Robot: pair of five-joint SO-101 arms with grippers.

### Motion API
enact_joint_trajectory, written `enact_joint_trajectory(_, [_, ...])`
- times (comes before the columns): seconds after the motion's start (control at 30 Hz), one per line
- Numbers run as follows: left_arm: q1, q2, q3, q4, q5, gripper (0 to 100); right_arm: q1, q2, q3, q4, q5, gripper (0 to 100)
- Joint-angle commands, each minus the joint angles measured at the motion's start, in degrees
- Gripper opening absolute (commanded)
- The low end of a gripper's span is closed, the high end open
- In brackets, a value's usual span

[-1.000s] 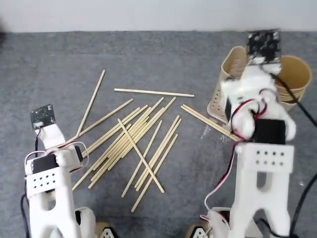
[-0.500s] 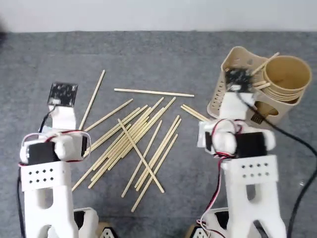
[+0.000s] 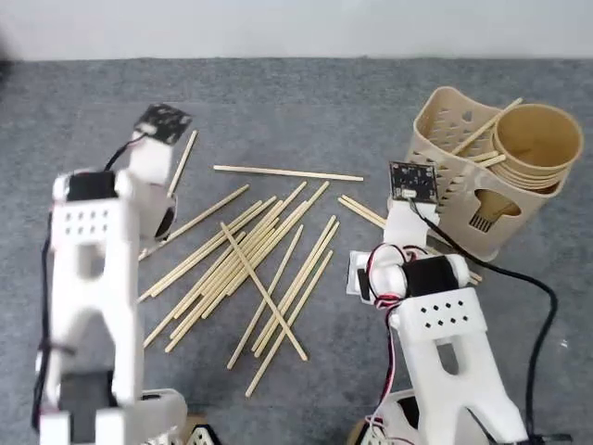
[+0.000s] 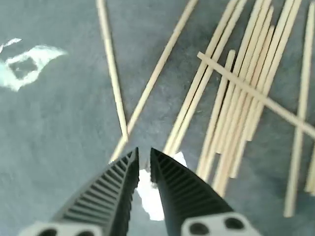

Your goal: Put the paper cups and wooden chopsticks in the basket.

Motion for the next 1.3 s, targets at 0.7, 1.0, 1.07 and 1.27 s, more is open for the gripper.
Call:
enact_joint_trajectory(0.7, [-0.5,53.7,-62.1,12.1,-4.7,21,0.5,-1.2,1.4,-1.9,-0.6,12.1])
enact_joint_trajectory(1.0, [-1.0,66.2,-74.9,16.4,-4.7,25,0.5,-1.2,2.4,-3.3,-0.6,12.1])
enact_joint_trajectory(1.07, [-1.2,67.0,-75.1,16.4,-4.9,25,0.5,-1.2,2.4,-3.3,-0.6,12.1])
enact_joint_trajectory(1.27, [-2.0,66.8,-75.2,16.3,-4.9,25,0.5,-1.2,2.4,-3.3,-0.6,12.1])
